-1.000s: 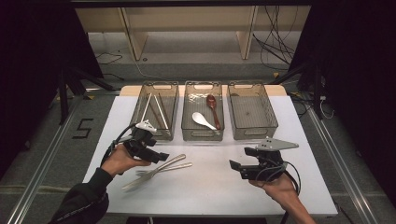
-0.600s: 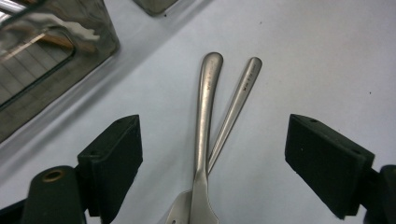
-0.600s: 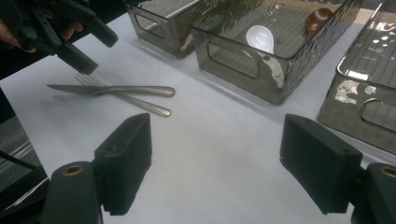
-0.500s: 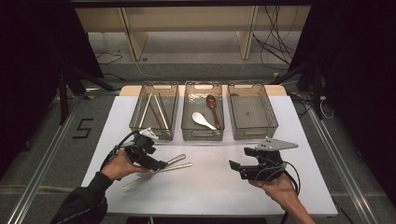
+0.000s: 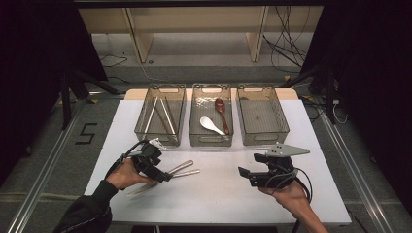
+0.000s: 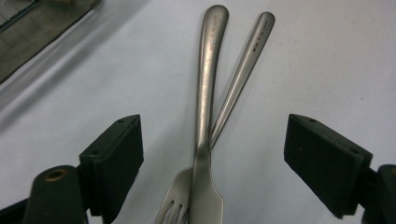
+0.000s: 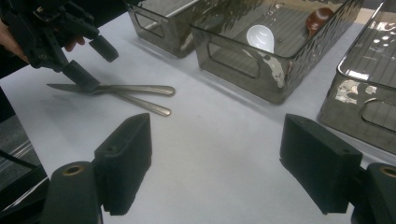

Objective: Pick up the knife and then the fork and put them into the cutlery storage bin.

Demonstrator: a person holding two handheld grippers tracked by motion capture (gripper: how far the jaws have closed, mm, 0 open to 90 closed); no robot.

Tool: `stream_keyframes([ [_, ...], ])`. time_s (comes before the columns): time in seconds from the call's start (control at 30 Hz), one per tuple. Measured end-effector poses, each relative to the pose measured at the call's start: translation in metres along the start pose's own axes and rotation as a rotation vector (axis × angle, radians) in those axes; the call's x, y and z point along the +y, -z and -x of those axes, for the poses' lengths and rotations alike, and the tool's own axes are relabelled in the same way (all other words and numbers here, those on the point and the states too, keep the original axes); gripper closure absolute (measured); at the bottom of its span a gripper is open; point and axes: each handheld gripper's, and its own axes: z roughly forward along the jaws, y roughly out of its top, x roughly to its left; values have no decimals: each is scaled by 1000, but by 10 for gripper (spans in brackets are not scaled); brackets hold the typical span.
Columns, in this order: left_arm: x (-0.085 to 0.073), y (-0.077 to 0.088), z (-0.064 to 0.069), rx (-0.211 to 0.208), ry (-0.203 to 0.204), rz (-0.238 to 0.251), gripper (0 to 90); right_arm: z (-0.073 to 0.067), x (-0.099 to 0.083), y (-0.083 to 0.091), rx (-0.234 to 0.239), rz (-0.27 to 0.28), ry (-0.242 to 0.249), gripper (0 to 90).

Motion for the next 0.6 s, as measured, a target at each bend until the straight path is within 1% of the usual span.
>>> stream_keyframes([
  [0.17,-3,-3,0,11,-16,-22,211,0,0,0,-2,-1,2,260],
  [0.27,-4,-5,1,25,-39,-42,228,-2,1,0,-3,-4,7,260],
  [0.4,-5,-7,1,16,-56,-55,279,-2,1,-1,-6,-4,9,260],
  [0.43,-6,-8,1,20,-60,-57,285,-3,1,-1,-6,-5,9,260],
  [0.53,-7,-9,1,26,-76,-60,341,-3,1,-1,-6,-8,11,260],
  [0.6,-8,-11,1,23,-78,-64,369,-4,1,-2,-4,-7,14,260],
])
